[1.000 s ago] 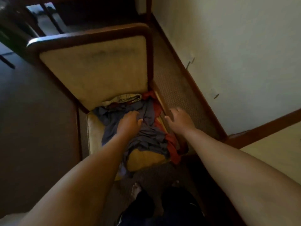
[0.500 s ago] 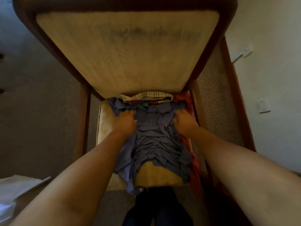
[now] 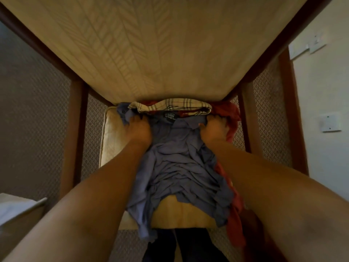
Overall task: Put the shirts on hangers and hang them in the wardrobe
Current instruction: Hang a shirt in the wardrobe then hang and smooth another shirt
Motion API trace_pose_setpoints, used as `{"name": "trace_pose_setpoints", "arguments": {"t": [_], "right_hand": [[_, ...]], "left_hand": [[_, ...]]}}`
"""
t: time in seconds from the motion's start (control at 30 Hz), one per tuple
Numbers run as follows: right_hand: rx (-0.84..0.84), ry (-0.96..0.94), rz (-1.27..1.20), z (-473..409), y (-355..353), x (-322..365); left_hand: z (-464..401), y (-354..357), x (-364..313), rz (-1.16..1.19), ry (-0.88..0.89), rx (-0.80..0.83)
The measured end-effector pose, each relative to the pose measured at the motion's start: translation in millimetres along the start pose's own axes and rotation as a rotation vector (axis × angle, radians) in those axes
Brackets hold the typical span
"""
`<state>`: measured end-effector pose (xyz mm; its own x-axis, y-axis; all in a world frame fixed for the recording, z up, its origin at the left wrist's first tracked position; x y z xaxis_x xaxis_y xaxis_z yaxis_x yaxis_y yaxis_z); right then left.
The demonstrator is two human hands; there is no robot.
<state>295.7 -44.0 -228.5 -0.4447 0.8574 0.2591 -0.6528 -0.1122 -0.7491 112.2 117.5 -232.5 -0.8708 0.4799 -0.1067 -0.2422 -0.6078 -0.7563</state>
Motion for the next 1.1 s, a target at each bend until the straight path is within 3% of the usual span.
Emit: {"name": "trace_pose_setpoints", "arguments": {"t": [0.33, 0.43, 0.57, 0.77, 1.1], "right_hand": [[-0.154, -0.229, -0.194, 103, -15, -2], [-0.243, -0.302, -0.250, 150, -31, 0], [-0.332, -0.336, -0.383, 217, -57, 7], [-0.445, -0.422, -0.444, 312, -90, 20], [-0.708, -0.313, -0.399, 432, -126, -37]], "left_hand": [[63, -37, 3, 0.007, 0.160, -0.220], [103, -36, 11, 0.052, 0.264, -0.190], [180, -42, 17, 0.285, 0.305, -0.121], [262, -52, 24, 0.271, 0.327, -0.069], [334, -80, -22, 0.672, 0.390, -0.038]]}}
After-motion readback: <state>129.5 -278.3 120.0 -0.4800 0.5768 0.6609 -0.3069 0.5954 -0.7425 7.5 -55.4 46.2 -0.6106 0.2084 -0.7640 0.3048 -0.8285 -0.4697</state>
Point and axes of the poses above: each hand's wrist, its own z-axis away from the middle knuckle, its own y-axis out of the palm, x = y × z, the point moved 4 cm from there along -z, towards the middle knuckle, and after that the axes turned 10 degrees about x, right-handed, at the moved point
